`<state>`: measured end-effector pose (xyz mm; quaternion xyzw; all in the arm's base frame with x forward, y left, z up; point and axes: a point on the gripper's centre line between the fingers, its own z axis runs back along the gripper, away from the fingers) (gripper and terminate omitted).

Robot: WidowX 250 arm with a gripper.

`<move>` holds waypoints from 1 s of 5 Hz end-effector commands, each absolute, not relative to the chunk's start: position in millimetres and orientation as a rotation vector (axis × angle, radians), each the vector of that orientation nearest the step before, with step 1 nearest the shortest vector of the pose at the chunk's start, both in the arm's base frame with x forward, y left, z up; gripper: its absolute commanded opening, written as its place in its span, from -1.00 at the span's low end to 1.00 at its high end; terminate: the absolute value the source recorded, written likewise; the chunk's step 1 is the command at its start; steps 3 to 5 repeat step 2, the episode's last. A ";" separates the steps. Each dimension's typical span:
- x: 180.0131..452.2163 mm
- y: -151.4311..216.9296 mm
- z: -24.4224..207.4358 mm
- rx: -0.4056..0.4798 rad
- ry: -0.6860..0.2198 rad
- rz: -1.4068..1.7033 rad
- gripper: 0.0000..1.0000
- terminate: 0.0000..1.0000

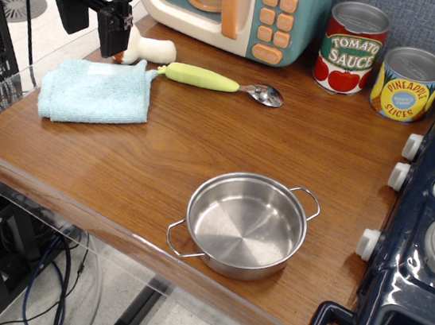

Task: Move the napkin closer to the microwave door, under the spoon.

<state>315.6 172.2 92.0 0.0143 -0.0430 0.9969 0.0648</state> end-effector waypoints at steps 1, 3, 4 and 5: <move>308.6 174.3 114.4 -0.038 -0.179 3.010 1.00 -1.00; 308.6 174.3 114.4 -0.038 -0.179 3.010 1.00 1.00; 308.6 174.3 114.4 -0.038 -0.179 3.010 1.00 1.00; 308.6 174.3 114.4 -0.038 -0.179 3.010 1.00 1.00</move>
